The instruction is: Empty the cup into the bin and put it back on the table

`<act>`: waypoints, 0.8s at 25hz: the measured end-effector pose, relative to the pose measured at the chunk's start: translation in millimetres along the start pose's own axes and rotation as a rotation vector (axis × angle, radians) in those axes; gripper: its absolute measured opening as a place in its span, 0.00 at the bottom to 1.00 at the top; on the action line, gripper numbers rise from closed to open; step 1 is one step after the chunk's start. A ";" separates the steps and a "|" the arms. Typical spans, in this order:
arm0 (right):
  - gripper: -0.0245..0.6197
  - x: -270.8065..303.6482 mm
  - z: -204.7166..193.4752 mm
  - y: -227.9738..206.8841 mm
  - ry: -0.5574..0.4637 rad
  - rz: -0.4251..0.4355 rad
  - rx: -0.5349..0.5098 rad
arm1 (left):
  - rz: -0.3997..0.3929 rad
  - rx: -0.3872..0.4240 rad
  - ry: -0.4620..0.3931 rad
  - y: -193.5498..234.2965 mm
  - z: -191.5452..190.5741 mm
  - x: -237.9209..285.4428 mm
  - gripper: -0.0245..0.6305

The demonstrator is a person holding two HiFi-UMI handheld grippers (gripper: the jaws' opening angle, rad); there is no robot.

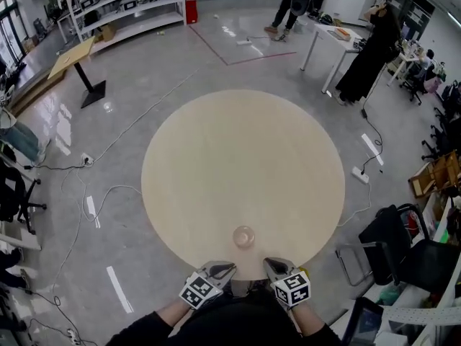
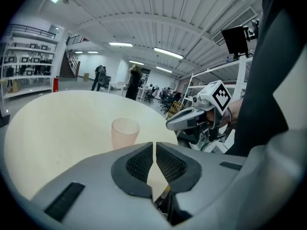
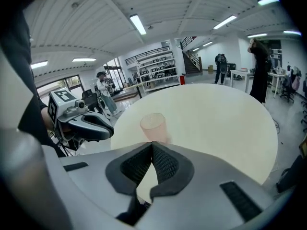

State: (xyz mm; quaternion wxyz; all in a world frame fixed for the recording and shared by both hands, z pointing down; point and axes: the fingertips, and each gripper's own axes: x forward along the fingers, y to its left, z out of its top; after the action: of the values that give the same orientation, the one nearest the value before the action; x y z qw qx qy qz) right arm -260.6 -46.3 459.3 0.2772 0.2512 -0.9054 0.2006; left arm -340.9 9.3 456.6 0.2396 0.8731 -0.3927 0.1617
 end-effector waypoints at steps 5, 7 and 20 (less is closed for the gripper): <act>0.06 -25.8 34.9 10.0 -0.124 -0.050 0.067 | -0.105 0.002 -0.094 -27.5 43.7 -7.9 0.09; 0.06 -42.9 55.0 6.3 -0.192 -0.074 0.068 | -0.125 0.012 -0.125 -38.9 64.2 -5.4 0.09; 0.06 -95.4 174.0 43.3 -0.469 -0.033 -0.049 | -0.029 -0.005 -0.294 -39.8 141.4 -46.2 0.09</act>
State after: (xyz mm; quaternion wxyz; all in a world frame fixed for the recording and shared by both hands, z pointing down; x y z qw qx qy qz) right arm -286.3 -66.7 258.8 0.0687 0.2988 -0.9454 0.1101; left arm -326.8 -16.8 305.5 0.1838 0.8923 -0.4113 0.0276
